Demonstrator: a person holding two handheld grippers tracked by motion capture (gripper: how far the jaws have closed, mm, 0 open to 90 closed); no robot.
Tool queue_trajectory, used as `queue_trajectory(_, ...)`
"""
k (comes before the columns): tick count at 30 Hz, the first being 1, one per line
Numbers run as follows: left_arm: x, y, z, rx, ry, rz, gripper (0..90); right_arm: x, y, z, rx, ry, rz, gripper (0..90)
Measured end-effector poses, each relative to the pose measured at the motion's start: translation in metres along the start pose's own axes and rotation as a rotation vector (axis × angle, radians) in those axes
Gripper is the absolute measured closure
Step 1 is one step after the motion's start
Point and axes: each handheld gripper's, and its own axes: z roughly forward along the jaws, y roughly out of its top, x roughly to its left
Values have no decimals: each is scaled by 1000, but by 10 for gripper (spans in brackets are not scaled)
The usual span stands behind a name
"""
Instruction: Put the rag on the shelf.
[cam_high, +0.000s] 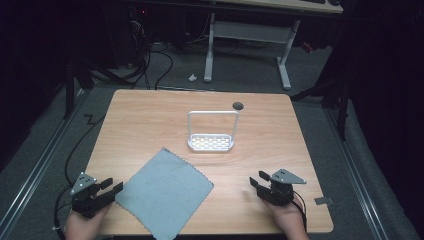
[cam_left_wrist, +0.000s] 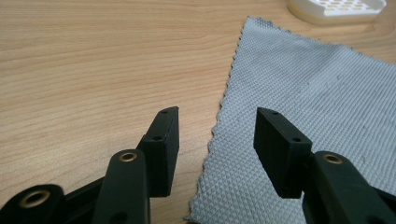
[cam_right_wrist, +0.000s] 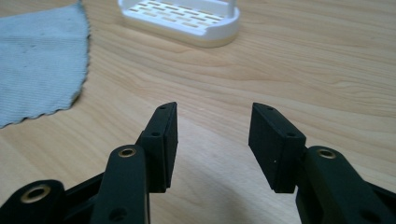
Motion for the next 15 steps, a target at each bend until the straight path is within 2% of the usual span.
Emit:
queue_trajectory(2, -1, 1, 2, 2, -6, 18, 508, -1, -1, 1, 1, -10, 1, 527)
queue_trajectory(4, -2, 1, 3, 6, -12, 22, 512, 1, -1, 2, 12, -21, -35, 523)
queue_trajectory(5, -2, 1, 7, 14, -22, 27, 513, 2, -2, 2, 15, -22, -37, 524)
queue_trajectory(8, -4, 1, 11, 37, -34, 39, 518, 5, -2, 3, 16, -11, -25, 525)
queue_trajectory(13, -8, 1, 11, 46, -44, 57, 528, 14, -1, 6, 23, 14, -48, 528)
queue_trajectory(15, -11, 0, 12, 60, -58, 64, 577, 24, 1, 13, 34, 49, -70, 528)
